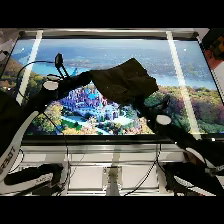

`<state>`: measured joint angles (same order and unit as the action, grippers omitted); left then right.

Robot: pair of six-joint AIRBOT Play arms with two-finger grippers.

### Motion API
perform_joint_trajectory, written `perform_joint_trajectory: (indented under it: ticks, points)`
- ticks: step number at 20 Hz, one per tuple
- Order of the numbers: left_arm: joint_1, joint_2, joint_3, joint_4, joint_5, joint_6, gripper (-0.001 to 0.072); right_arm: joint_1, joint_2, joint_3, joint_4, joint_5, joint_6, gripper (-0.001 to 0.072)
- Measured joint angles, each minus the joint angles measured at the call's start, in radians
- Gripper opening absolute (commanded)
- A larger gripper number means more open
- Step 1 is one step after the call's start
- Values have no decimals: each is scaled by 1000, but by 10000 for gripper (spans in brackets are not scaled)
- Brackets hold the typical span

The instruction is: Fold the clothes and pants, and hang the long-sleeved shirts on hangers.

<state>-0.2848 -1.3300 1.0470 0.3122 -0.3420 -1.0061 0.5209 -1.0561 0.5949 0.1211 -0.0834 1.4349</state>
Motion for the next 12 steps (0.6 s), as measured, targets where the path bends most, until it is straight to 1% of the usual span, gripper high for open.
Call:
perform_joint_trajectory:
  ticks: [4,6,9,12]
  points:
    - [-91,57,58,18,122,0,20,-235,9,40,-127,368,-26,32]
    - [-125,67,103,26,171,0,19,-330,10,82,-187,525,-31,32]
    - [-156,74,164,31,250,0,19,-435,11,187,-280,737,-32,32]
    - [-171,77,211,43,314,1,20,-492,11,336,-415,904,14,33]
